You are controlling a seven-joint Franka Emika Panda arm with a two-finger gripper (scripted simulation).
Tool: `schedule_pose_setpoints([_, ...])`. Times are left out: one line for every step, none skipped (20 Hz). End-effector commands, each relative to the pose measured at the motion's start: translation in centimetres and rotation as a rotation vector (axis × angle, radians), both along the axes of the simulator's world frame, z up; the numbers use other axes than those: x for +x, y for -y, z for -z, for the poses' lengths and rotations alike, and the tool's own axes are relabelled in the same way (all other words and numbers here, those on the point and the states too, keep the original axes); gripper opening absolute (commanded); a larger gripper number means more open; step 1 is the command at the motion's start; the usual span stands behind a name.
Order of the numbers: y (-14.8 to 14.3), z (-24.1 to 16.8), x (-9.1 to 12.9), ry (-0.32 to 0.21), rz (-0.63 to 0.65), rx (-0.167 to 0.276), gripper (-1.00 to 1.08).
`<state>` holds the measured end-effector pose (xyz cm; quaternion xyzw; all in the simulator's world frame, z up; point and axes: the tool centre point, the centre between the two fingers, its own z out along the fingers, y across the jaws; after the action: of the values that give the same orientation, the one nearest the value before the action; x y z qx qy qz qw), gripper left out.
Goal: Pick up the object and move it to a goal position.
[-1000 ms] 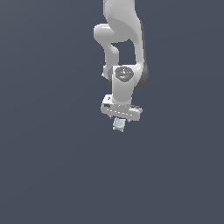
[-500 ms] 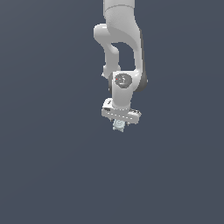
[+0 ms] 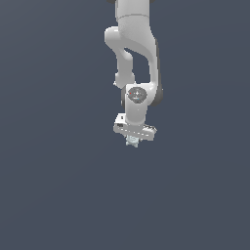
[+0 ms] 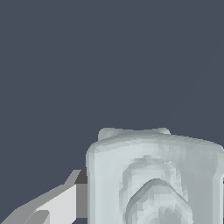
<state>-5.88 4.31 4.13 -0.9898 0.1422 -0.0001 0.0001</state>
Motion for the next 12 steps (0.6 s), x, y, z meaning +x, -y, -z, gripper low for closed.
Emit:
schedule_pose_setpoints([0.01,0.08,0.00,0.000,0.000,0.000,-1.00])
schedule_pose_setpoints([0.01,0.08,0.00,0.000,0.000,0.000,-1.00])
schedule_pose_setpoints([0.01,0.08,0.00,0.000,0.000,0.000,-1.00])
schedule_pose_setpoints([0.01,0.08,0.00,0.000,0.000,0.000,-1.00])
schedule_pose_setpoints([0.01,0.08,0.00,0.000,0.000,0.000,-1.00])
schedule_pose_setpoints([0.01,0.08,0.00,0.000,0.000,0.000,-1.00])
schedule_pose_setpoints([0.01,0.08,0.00,0.000,0.000,0.000,-1.00])
schedule_pose_setpoints([-0.01,0.01,0.02,0.000,0.000,0.000,-1.00])
schedule_pose_setpoints([-0.01,-0.01,0.03,0.000,0.000,0.000,-1.00])
schedule_pose_setpoints([-0.04,-0.09,0.05,0.000,0.000,0.000,-1.00])
schedule_pose_setpoints([-0.08,-0.22,0.10,0.000,0.000,0.000,-1.00])
schedule_pose_setpoints([-0.14,-0.41,0.16,0.000,0.000,0.000,-1.00])
